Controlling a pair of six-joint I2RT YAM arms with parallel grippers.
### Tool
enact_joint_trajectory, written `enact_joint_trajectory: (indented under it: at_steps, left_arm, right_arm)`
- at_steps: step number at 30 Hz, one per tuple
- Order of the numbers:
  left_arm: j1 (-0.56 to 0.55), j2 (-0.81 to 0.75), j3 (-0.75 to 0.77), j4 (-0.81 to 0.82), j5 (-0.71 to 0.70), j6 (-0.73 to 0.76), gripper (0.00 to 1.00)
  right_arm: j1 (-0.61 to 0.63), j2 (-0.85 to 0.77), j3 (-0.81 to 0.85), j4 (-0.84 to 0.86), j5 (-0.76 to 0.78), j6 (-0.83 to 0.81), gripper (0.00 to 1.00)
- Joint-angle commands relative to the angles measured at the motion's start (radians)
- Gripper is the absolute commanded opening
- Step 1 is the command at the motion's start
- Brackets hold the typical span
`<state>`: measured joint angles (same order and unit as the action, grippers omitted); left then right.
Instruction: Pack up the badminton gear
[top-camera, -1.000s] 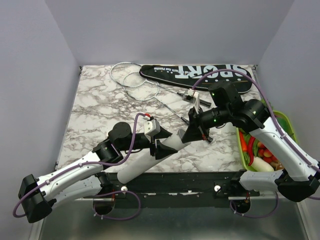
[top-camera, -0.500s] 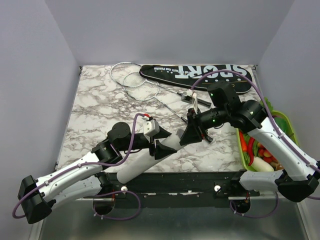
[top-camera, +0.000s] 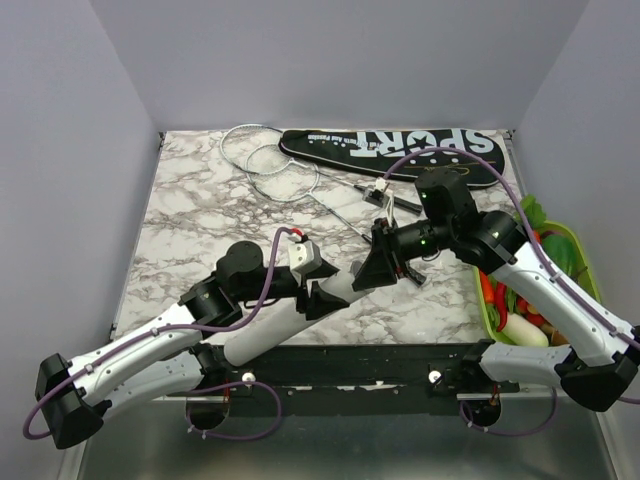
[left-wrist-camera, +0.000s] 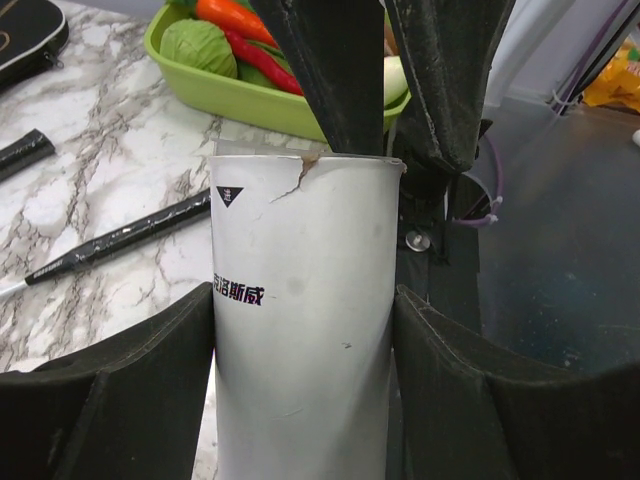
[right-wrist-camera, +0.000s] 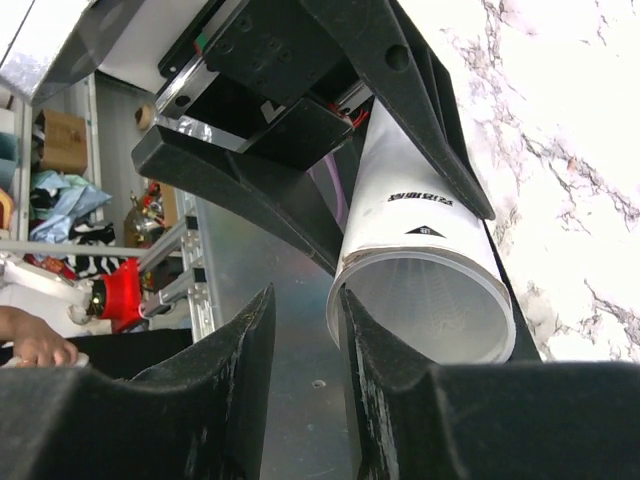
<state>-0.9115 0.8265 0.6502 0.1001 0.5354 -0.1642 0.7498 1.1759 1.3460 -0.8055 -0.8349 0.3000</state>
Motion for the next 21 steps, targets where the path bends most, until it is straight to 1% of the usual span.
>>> enact_joint_trajectory:
  at_steps: [1, 7, 15, 21]
  left_arm:
    - [-0.009, -0.027, 0.089, 0.095, 0.000, -0.001, 0.00]
    - [-0.010, -0.053, 0.127, 0.073, -0.006, 0.000, 0.00]
    - [-0.012, -0.096, 0.172, 0.038, -0.023, -0.006, 0.00]
    - [-0.012, -0.127, 0.203, 0.012, -0.046, -0.001, 0.00]
  right_arm:
    - [0.014, 0.034, -0.071, 0.141, 0.029, 0.090, 0.40]
    - [0.000, 0.057, -0.087, 0.167, 0.065, 0.108, 0.41]
    - [-0.046, 0.071, -0.126, 0.235, 0.016, 0.137, 0.42]
    - [-0.058, 0.070, -0.162, 0.275, -0.010, 0.159, 0.43]
